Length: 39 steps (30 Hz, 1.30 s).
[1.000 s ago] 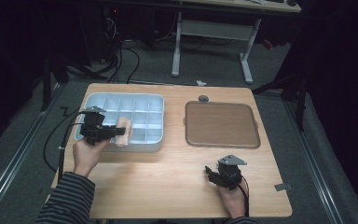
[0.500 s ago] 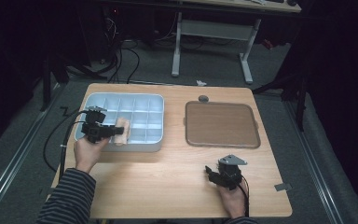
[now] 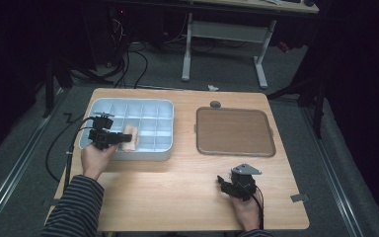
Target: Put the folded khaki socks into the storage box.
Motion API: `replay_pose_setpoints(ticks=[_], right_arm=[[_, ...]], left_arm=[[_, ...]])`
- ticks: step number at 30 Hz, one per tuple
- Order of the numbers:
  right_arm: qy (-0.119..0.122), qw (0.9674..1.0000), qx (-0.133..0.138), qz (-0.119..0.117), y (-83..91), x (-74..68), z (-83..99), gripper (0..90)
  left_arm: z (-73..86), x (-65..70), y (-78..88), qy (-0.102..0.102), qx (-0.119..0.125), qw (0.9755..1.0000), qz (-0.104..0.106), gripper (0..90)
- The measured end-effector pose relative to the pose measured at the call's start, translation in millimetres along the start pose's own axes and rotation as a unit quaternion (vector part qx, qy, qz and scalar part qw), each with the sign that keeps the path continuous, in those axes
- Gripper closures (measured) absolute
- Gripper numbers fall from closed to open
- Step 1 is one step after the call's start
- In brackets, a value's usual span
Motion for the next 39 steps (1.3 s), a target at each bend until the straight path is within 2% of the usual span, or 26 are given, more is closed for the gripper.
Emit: replay_pose_setpoints(ticks=[19, 35, 38, 39], right_arm=[[0.002, 1.0, 0.0, 0.001, -0.1, 0.2, 0.0, 38.4], [0.003, 1.0, 0.0, 0.001, -0.1, 0.0, 0.0, 38.3], [0.003, 1.0, 0.0, 0.001, -0.1, -0.1, 0.0, 38.4], [0.003, 1.0, 0.0, 0.001, -0.1, -0.1, 0.0, 38.3]], left_arm=[[7.6, -7.0, -10.4, 0.003, -0.033, 0.9994, -0.009, 71.8], [14.0, -11.4, -18.0, -0.025, -0.059, 0.9973, -0.036, 72.0], [14.9, -12.4, -19.5, -0.028, -0.066, 0.9965, -0.045, 72.1], [15.7, -12.5, -20.5, -0.034, -0.073, 0.9955, -0.051, 72.1]])
Point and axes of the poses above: each handheld gripper's, and its own axes: y roughly backward along the jaws, z roughly out of its underside, x roughly to its right, the point moved 10 cm from there along -y, roughly forward along the jaws, and after that the axes turned 3 degrees about -y, right-handed, at the moved point
